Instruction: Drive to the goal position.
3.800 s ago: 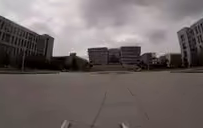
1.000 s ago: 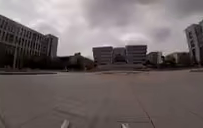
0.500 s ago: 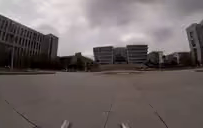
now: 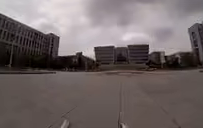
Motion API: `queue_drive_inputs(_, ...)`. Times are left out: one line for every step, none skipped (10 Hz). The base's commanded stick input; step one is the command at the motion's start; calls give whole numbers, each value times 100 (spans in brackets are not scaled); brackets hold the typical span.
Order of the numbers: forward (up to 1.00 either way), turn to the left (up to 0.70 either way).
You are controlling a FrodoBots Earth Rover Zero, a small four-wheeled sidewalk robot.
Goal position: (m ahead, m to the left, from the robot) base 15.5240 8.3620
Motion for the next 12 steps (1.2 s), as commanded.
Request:
queue_drive_inputs(100,0)
queue_drive_inputs(100,0)
queue_drive_inputs(100,0)
queue_drive_inputs(100,0)
queue_drive_inputs(100,0)
queue_drive_inputs(100,0)
queue_drive_inputs(100,0)
queue_drive_inputs(100,0)
queue_drive_inputs(100,0)
queue_drive_inputs(100,0)
queue_drive_inputs(100,0)
queue_drive_inputs(100,0)
